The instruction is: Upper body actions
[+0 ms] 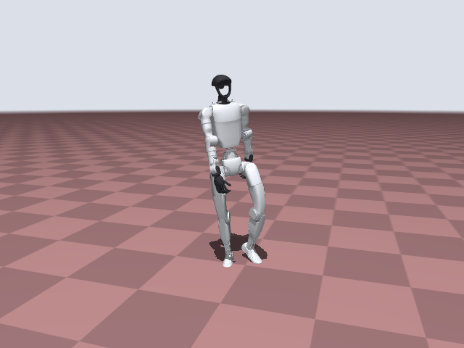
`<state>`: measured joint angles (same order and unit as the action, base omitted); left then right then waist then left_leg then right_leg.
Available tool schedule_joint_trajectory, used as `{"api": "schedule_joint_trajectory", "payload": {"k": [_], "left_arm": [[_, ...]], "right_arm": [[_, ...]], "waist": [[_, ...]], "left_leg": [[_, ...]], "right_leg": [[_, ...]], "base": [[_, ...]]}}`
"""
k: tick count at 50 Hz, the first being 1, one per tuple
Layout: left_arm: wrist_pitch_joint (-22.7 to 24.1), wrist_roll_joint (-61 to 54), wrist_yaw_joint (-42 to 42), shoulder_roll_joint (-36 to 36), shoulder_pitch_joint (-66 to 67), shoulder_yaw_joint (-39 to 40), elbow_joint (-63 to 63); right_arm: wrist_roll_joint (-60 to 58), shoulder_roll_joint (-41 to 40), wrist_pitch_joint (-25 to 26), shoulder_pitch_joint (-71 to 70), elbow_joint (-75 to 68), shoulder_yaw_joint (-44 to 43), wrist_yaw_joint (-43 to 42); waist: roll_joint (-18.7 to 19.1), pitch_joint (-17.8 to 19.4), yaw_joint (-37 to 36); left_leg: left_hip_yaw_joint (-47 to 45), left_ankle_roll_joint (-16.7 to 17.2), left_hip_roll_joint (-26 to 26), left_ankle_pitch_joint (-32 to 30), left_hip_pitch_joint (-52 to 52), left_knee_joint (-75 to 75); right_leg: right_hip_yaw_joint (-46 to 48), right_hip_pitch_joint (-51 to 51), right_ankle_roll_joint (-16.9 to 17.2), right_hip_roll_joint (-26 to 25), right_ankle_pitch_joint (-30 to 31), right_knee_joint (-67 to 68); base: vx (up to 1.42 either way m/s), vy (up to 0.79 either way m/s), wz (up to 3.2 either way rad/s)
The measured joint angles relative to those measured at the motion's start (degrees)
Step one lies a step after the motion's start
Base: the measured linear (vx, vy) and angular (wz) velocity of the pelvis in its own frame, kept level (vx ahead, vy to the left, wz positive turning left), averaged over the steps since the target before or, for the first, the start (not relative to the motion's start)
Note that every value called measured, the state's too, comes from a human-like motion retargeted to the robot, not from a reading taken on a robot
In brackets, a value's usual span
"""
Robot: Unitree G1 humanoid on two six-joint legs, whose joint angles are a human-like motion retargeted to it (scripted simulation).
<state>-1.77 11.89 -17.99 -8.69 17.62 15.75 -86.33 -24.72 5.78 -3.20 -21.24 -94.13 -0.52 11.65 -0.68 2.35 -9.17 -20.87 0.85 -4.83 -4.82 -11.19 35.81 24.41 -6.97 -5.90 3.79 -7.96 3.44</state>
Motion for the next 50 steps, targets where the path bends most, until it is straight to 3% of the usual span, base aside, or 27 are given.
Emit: {"api": "schedule_joint_trajectory", "payload": {"k": [2,4,9,15,23,32,35,38,40,42,47,50], "left_arm": [[0.2,-0.2,-0.4,-0.1,-0.2,0.1,0.3],[0.5,0.3,-0.6,-0.3,-0.5,-0.2,0.5],[0.7,3.2,-0.4,-0.3,-1.3,-0.9,0.3],[0.7,3.5,-0.1,-0.6,-3.7,-2.1,-1.2],[1.3,-0.3,7.6,-1.0,-10.0,-7.4,-8.9],[4.2,-0.8,13.4,0.3,-19.7,-15.4,-8.4],[4.6,-2.1,12.7,0.4,-25.0,-16.1,-7.9],[4.2,-4.3,13.5,0.6,-31.1,-14.8,-7.9],[4.3,-5.8,13.5,0.6,-35.3,-13.8,-7.4],[4.1,-6.9,12.7,0.2,-39.3,-12.5,-6.1],[4.4,-8.1,12.9,-0.5,-48.8,-8.6,-1.8],[5.4,-9.9,13.6,-0.6,-52.7,-7.8,1.1]], "right_arm": [[-1.0,-0.1,-0.2,1.6,-0.5,0.7,-0.4],[-2.0,0.1,-0.4,2.9,-0.7,1.0,-0.1],[-4.9,1.6,-1.0,6.7,0.9,0.4,1.9],[-4.7,4.6,-1.1,11.0,1.9,-3.3,0.3],[0.7,6.3,-1.8,19.4,2.9,-7.1,-1.5],[-9.0,7.9,-3.7,26.4,1.2,-5.4,-4.4],[-11.8,8.5,-3.5,29.0,0.6,-4.6,-5.4],[-14.2,9.0,-3.3,31.8,-0.1,-4.8,-6.7],[-15.4,9.5,-2.8,33.4,-0.9,-5.2,-7.7],[-16.0,10.2,-1.8,34.7,-1.9,-5.4,-8.3],[-15.6,12.0,0.0,36.9,-3.3,-6.7,-8.3],[-14.4,12.7,0.8,38.3,-3.3,-8.1,-8.2]], "waist": [[0.9,-0.6,1.1],[2.0,-1.1,2.5],[3.9,-2.4,5.5],[3.1,-3.1,8.5],[1.0,-3.3,5.5],[0.3,-1.3,6.2],[0.6,0.1,6.7],[1.8,1.1,7.8],[2.9,2.0,9.6],[4.1,2.9,12.0],[6.1,6.0,16.3],[6.4,7.5,18.9]], "left_leg": [[2.7,1.4,1.9,-0.6,3.9,-8.3],[3.8,2.6,2.4,3.3,7.7,-15.6],[2.5,1.9,2.9,8.6,11.7,-26.9],[4.9,1.1,4.1,9.3,9.4,-27.9],[1.7,-0.9,5.7,10.7,11.5,-29.7],[-1.0,-3.0,5.7,12.4,14.8,-31.1],[-1.2,-3.7,5.1,13.1,15.7,-30.5],[-1.4,-4.1,3.4,13.2,16.2,-30.4],[-1.3,-4.3,1.9,13.1,16.6,-30.2],[-0.7,-4.6,0.4,13.2,16.7,-29.8],[-0.5,-5.3,-2.5,13.7,16.7,-28.1],[0.1,-5.7,-3.0,13.8,16.5,-27.3]], "right_leg": [[0.1,0.0,0.1,-1.2,-0.3,0.0],[0.4,0.2,0.1,-2.6,-0.6,0.1],[0.5,1.0,0.7,-4.9,-1.0,-0.3],[2.6,2.3,2.2,-3.8,-0.9,-0.9],[1.0,2.6,3.7,-1.9,-0.1,-0.1],[-1.0,4.2,5.1,-0.3,-2.5,9.1],[-0.7,5.6,5.5,0.0,1.9,15.6],[0.8,9.1,6.9,1.2,11.3,24.3],[2.0,12.1,5.5,1.9,16.4,31.1],[2.6,16.6,4.0,2.2,15.2,39.5],[9.6,27.9,-3.1,8.8,8.6,60.9],[9.4,36.0,-4.9,11.3,6.6,70.6]], "base": [[0.12,0.06,0.11],[0.10,0.07,0.13],[0.09,0.10,0.18],[0.09,0.08,0.42],[0.21,0.15,-0.33],[0.16,0.12,-0.35],[0.08,0.13,-0.26],[0.05,0.11,-0.06],[0.06,0.14,0.23],[0.03,0.10,0.32],[0.02,0.07,0.04],[0.03,0.08,0.19]]}}
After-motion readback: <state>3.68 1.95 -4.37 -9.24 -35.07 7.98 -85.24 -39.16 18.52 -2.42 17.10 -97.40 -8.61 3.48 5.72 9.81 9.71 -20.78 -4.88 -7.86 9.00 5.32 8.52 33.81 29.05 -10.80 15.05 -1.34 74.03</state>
